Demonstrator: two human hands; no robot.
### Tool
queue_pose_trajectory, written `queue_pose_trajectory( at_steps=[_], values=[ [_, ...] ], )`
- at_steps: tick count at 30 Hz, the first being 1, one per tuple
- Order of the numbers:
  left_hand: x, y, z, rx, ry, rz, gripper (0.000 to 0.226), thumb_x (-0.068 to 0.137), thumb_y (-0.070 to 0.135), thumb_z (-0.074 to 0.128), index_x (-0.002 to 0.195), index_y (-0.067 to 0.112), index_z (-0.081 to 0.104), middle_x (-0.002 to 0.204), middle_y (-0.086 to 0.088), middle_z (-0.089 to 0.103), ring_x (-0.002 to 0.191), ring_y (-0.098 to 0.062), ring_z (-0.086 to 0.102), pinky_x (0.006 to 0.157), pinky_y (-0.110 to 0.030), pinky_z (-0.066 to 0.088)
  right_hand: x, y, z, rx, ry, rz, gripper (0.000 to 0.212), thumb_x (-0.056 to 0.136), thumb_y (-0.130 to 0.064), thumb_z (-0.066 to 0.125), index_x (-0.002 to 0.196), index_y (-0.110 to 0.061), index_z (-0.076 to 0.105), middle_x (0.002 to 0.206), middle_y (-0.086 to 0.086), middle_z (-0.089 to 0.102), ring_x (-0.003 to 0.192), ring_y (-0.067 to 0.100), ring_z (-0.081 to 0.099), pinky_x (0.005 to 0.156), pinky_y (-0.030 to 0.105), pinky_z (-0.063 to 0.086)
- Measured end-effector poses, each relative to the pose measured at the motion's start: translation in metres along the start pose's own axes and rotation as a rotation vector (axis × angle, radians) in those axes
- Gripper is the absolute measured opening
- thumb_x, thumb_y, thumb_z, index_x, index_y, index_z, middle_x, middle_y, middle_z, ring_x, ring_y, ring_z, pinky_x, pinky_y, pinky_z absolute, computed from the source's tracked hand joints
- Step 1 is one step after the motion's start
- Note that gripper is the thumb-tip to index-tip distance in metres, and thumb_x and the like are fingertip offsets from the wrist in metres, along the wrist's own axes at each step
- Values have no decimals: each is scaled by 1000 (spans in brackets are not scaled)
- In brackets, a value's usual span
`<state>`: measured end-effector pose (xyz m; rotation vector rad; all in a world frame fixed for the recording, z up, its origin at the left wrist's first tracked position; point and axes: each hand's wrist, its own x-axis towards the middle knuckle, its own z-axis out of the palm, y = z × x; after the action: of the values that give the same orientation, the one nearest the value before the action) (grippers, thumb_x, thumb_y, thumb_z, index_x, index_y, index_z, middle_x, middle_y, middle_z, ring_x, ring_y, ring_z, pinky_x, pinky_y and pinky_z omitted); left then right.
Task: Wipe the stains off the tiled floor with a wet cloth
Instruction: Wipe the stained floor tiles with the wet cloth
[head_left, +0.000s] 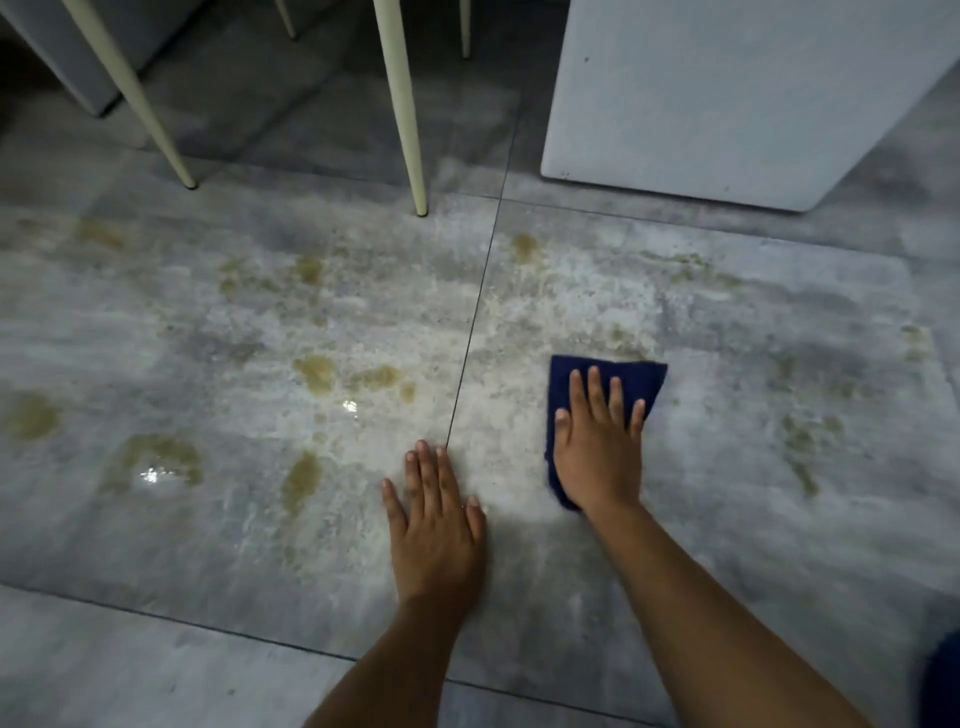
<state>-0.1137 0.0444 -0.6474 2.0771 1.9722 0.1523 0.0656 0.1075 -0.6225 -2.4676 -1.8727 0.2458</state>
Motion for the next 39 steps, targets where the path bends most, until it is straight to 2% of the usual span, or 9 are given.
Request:
queue_pose_trajectory(
  at_steps=[4, 7, 9, 11, 14, 21, 28, 36, 39],
  values=[
    [50, 16, 2, 19, 45, 116, 63, 95, 35, 27, 146, -1, 31, 155, -18, 27, 146, -27, 19, 116, -50, 5, 17, -2, 7, -7, -56, -118, 63, 95, -46, -1, 154, -24, 4, 161, -4, -1, 148, 20, -7, 116, 44, -13],
    [74, 25, -12, 50, 29, 250, 64, 98, 38, 17, 151, 3, 11, 160, -15, 7, 149, -25, 1, 118, -45, -4, 48, -1, 0, 0, -97, -182, 55, 102, -43, 10, 154, -26, 4, 162, -5, -1, 148, 18, -8, 117, 42, -12],
    [91, 27, -18, 48, 16, 272, 64, 99, 41, 7, 150, 7, -10, 159, -11, -15, 146, -22, -18, 118, -42, -13, 59, 15, -3, 16, -105, -77, 55, 103, -42, 13, 154, -26, 5, 162, -6, -1, 148, 18, -6, 119, 43, -9],
    [114, 25, -25, 75, 22, 248, 64, 100, 41, 7, 148, 8, -18, 158, -10, -21, 145, -21, -24, 118, -43, -14, 49, 32, -5, 24, -66, 85, 56, 103, -42, 14, 154, -24, 5, 162, -4, 1, 148, 19, -3, 119, 45, -5],
    [149, 24, -29, 53, -27, 143, 66, 101, 42, 13, 150, 7, -15, 160, -11, -17, 146, -22, -20, 119, -43, -12, 15, 32, -1, 25, -26, 187, 56, 103, -42, 15, 154, -23, 3, 162, -4, -1, 148, 20, -4, 119, 46, -7],
    [157, 25, -17, 92, -27, 107, 66, 99, 46, 8, 151, 10, -13, 160, -8, -18, 146, -20, -20, 119, -43, -10, 63, 2, -1, 15, -70, 13, 55, 102, -41, 15, 154, -25, 6, 162, -4, 1, 148, 20, -2, 118, 45, -7],
    [158, 27, -19, 61, -40, 109, 66, 98, 46, 8, 148, 10, -17, 160, -9, -18, 146, -21, -22, 118, -45, -12, 36, 23, -4, 15, -20, 342, 55, 103, -41, 15, 154, -23, 5, 162, -4, 1, 148, 20, -3, 119, 45, -7],
    [158, 26, -18, 41, -15, 108, 68, 98, 46, 8, 149, 8, -15, 160, -11, -17, 146, -22, -22, 118, -45, -13, 63, 13, -5, 35, -81, 137, 54, 103, -40, 17, 154, -26, 6, 162, -5, 1, 148, 18, -3, 119, 44, -7],
    [163, 24, -20, -60, 51, -76, 66, 97, 40, 9, 151, 5, -8, 161, -14, -8, 148, -24, -14, 119, -45, -11, 69, 34, -4, 3, -45, 252, 55, 103, -40, 18, 154, -23, 8, 162, -4, 4, 148, 20, 1, 119, 45, -3]
  ],
)
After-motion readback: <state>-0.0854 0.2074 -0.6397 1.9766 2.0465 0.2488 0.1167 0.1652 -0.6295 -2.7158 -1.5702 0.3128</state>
